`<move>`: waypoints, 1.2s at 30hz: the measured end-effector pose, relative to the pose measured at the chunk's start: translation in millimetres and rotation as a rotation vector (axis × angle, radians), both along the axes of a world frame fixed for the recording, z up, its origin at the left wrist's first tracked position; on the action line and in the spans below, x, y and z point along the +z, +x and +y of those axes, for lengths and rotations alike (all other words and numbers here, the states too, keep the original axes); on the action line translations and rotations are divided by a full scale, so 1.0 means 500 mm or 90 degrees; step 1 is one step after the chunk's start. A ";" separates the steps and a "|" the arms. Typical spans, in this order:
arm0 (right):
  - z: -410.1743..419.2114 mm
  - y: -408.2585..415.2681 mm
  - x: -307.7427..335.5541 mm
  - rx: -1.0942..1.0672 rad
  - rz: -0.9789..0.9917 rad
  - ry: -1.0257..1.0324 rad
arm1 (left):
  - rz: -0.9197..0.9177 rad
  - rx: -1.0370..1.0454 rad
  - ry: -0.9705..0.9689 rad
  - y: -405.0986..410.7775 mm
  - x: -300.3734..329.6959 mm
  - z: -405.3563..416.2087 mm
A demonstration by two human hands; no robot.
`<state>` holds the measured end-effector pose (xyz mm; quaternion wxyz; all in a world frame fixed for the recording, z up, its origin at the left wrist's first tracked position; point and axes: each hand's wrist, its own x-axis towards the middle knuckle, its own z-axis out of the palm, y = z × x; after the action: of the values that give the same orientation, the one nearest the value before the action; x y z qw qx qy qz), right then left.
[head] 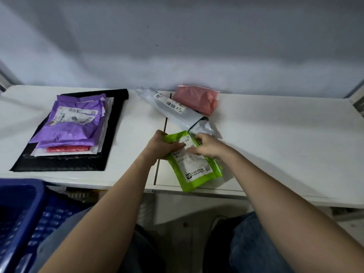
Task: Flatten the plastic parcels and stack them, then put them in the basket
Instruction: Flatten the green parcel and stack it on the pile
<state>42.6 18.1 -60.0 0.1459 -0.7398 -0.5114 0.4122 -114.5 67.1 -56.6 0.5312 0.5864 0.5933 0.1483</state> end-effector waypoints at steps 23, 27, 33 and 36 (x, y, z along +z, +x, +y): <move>-0.050 -0.065 -0.104 0.136 -0.321 0.206 | 0.287 -0.323 0.396 -0.002 -0.118 -0.038; -0.053 -0.069 -0.110 0.139 -0.357 0.223 | 0.298 -0.319 0.407 -0.001 -0.125 -0.039; -0.052 -0.071 -0.120 0.147 -0.392 0.235 | 0.335 -0.302 0.442 0.003 -0.133 -0.041; -0.048 -0.068 -0.121 0.153 -0.383 0.218 | 0.331 -0.306 0.441 0.002 -0.135 -0.037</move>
<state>8.6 -5.7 -120.4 0.0614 -0.7273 -0.6764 0.0986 -113.7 48.4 -123.9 0.1584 0.8664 0.4699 0.0591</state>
